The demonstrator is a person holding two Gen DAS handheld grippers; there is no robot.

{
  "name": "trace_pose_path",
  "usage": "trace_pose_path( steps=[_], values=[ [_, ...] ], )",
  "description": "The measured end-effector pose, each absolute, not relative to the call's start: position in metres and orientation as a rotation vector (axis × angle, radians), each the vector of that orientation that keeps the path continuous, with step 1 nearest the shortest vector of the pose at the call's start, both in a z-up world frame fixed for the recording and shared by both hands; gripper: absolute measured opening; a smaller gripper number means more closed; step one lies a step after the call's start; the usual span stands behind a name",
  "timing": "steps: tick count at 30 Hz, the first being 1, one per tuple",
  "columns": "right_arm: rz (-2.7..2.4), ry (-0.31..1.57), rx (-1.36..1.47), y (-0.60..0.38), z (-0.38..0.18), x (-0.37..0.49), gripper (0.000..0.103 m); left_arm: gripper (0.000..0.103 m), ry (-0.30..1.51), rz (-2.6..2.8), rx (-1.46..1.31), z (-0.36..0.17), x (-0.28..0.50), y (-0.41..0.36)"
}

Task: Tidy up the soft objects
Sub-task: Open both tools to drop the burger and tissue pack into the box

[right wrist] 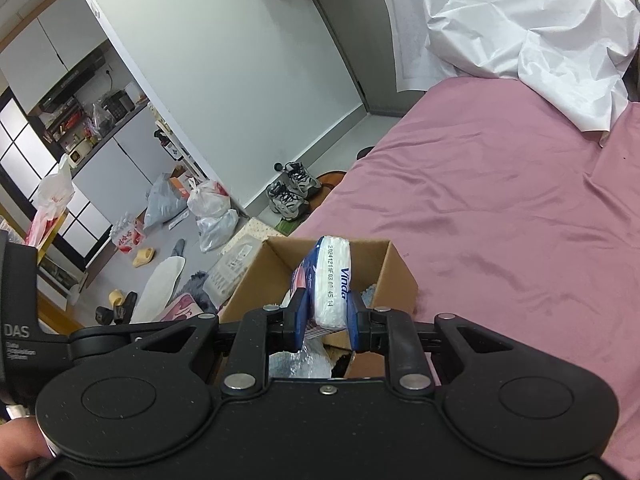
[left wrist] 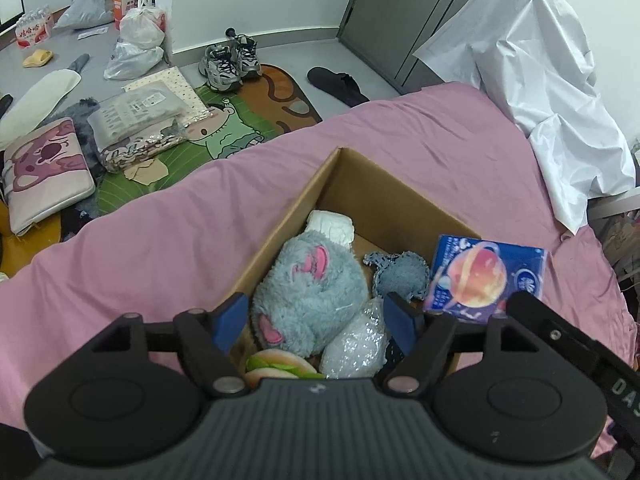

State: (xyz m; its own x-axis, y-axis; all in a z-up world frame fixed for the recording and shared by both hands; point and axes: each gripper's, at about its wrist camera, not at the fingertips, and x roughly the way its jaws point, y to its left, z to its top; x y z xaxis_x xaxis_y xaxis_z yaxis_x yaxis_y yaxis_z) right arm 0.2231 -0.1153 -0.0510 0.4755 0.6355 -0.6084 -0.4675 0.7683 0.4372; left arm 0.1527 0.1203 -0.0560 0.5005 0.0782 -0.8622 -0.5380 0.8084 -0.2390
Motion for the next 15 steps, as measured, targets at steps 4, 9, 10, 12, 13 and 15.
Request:
trace_pose_path(
  steps=[4, 9, 10, 12, 13, 15],
  values=[
    [0.68, 0.824, 0.228, -0.108, -0.055, 0.225, 0.026, 0.074, 0.983, 0.396, -0.513, -0.056, 0.156, 0.12],
    [0.702, 0.832, 0.241, -0.108, -0.055, 0.228, 0.035, 0.08, 0.984, 0.4, -0.48, -0.053, 0.159, 0.117],
    [0.701, 0.831, 0.246, -0.11, -0.054, 0.228, 0.039, 0.081, 0.978, 0.398, -0.479, -0.052, 0.159, 0.117],
    [0.696, 0.831, 0.256, -0.113, -0.054, 0.229, 0.043, 0.081, 0.973, 0.39, -0.472, -0.05, 0.157, 0.113],
    [0.692, 0.832, 0.262, -0.117, -0.054, 0.228, 0.043, 0.081, 0.973, 0.385, -0.466, -0.049, 0.157, 0.112],
    [0.683, 0.839, 0.273, -0.124, -0.054, 0.228, 0.043, 0.081, 0.974, 0.37, -0.445, -0.045, 0.157, 0.106]
  ],
)
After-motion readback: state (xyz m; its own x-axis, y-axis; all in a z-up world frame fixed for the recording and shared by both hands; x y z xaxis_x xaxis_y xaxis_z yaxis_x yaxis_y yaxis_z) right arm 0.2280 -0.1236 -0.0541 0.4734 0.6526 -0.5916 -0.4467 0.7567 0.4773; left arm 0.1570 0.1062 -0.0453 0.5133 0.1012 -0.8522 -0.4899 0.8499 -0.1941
